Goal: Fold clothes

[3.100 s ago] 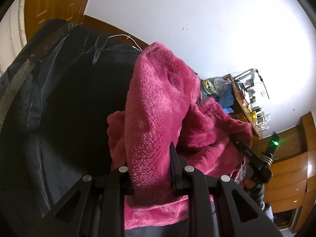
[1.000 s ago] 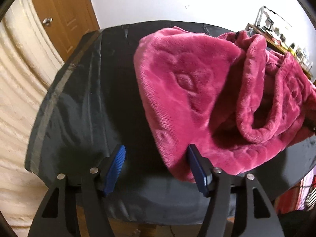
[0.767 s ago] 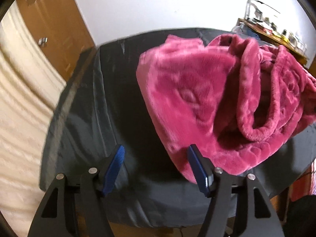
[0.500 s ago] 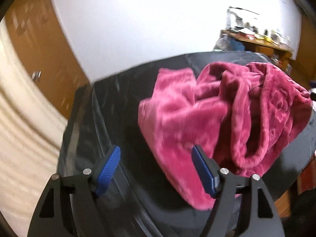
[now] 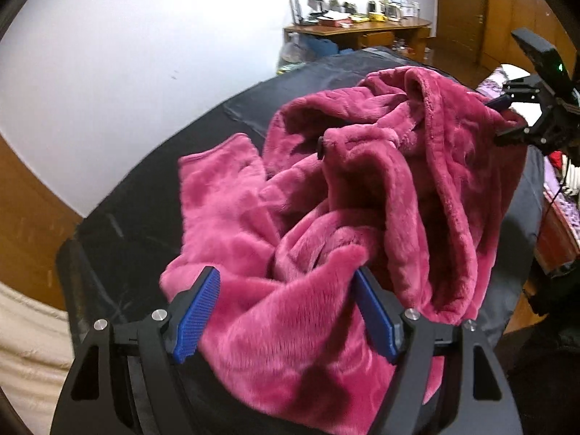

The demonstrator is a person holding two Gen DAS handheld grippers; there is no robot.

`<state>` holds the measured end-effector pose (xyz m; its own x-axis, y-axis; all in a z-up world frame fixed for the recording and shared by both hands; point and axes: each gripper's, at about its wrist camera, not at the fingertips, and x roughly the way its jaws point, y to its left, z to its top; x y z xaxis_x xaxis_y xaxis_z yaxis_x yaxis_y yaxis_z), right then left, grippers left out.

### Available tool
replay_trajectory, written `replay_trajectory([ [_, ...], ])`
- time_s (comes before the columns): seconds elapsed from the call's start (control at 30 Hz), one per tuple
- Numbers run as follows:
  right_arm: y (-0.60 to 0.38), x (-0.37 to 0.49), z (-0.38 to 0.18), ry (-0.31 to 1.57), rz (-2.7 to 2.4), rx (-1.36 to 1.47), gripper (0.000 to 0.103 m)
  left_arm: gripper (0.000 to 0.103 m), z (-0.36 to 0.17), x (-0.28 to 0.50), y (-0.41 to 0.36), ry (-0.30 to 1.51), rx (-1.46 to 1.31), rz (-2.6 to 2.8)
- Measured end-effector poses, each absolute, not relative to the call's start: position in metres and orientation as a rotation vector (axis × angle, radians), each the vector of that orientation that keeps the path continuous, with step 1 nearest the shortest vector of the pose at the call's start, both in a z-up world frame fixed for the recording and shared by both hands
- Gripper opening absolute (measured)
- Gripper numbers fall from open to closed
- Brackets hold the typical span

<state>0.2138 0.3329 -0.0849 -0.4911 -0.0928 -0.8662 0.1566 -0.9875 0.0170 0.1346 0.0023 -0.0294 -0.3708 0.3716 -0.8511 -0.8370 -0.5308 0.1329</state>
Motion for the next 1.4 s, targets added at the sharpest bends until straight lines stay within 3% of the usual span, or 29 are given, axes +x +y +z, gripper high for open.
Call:
replay_trajectory([
  [0.43, 0.347, 0.224, -0.102, -0.049, -2.443, 1.585, 0.065, 0.079, -0.068, 0.108, 0.013, 0.821, -1.096, 1.795],
  [1.0, 0.319, 0.214, -0.121, 0.174, -2.351, 1.724, 0.064, 0.079, -0.091, 0.108, 0.004, 0.874, -1.134, 1.819],
  [1.03, 0.318, 0.212, -0.120, 0.164, -2.375, 1.729, 0.063, 0.079, -0.092, 0.109, 0.005, 0.883, -1.135, 1.828],
  [1.17, 0.320, 0.208, -0.111, 0.150, -2.497, 1.762, 0.038, 0.079, -0.092, 0.110, 0.004, 0.875, -1.147, 1.869],
  [1.27, 0.314, 0.207, -0.097, 0.203, -2.588, 1.767, 0.033, 0.077, -0.091, 0.113, 0.003, 0.868, -1.156, 1.906],
  [1.4, 0.294, 0.206, -0.075, 0.394, -2.705, 1.705, 0.028, 0.056, -0.088, 0.118, 0.005, 0.851, -1.186, 1.962],
])
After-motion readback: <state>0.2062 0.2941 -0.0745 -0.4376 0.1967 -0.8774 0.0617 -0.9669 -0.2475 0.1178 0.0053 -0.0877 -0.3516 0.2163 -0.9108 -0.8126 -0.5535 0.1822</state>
